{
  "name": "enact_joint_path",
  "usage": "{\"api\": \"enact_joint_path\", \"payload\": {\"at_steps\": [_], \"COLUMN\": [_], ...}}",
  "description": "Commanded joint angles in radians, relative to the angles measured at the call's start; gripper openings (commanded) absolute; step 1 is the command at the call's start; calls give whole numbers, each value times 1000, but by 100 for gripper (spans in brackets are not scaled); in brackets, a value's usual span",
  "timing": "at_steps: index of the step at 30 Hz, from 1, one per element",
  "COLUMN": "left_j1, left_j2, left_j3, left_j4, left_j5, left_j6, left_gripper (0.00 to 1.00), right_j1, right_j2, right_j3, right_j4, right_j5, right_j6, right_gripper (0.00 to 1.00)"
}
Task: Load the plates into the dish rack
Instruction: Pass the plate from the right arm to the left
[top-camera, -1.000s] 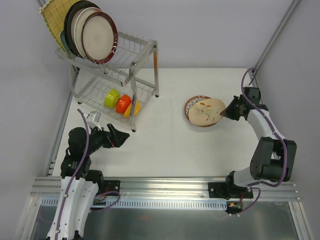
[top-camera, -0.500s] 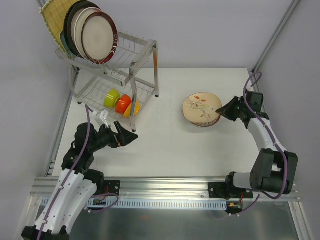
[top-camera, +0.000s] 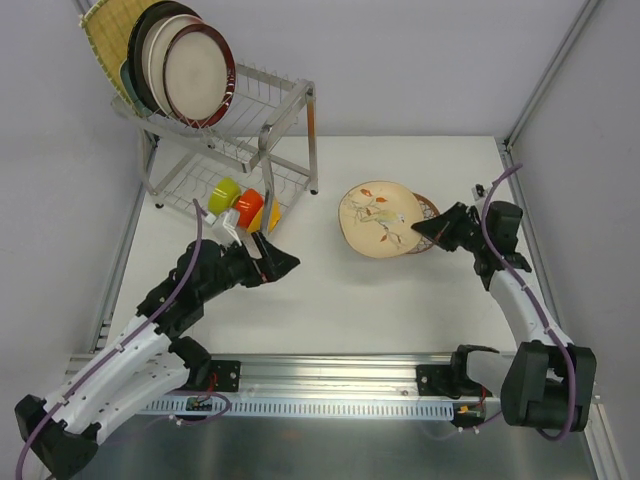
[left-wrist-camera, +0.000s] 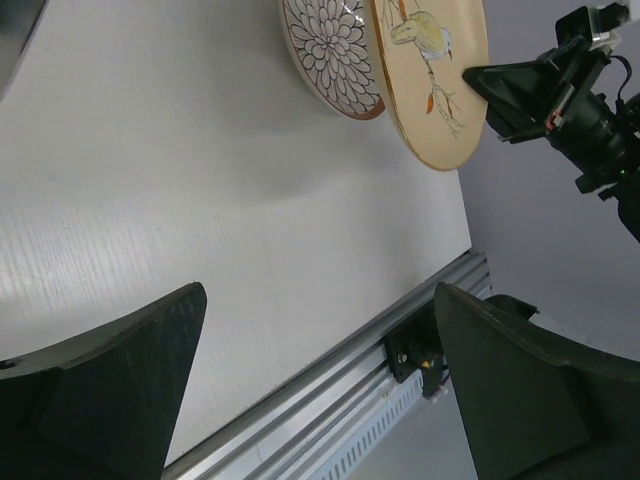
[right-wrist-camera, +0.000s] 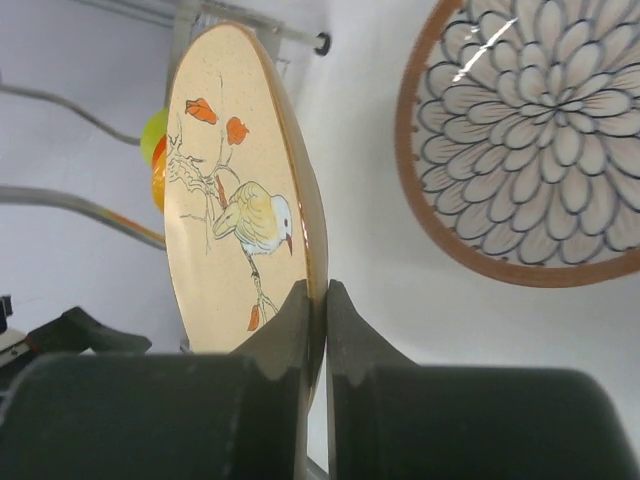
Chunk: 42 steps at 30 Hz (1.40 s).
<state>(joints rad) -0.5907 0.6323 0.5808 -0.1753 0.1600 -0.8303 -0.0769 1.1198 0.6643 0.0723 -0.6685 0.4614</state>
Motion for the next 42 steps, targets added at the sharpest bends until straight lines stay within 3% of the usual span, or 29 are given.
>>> {"api": "enact_joint_path", "payload": {"at_steps": [1,12,21,35,42], "left_j1": [-75,-261,-337,-374,-382], "left_j2": [33,170,297,403,406], "left_j3": [53,113,172,198,185], "left_j4": [66,108,154,217,276], "left_j5": [-190,-465,-520,-539,-522], "left_j6": [-43,-50,-44,-90,-92], "left_gripper": [99,99,95,70,41], "right_j1": [57,253,302,310,310], "right_j2": [-84,-129,-137,-164,-158], "right_j3": [-8,-109,-166,-178,-189], "right_j4": [248,449,547,615,623], "right_j5": [-151,-126,-117,-123,-118], "right_j6": [97,168,192,247,250], "right_gripper": [1,1,1,1,1]}}
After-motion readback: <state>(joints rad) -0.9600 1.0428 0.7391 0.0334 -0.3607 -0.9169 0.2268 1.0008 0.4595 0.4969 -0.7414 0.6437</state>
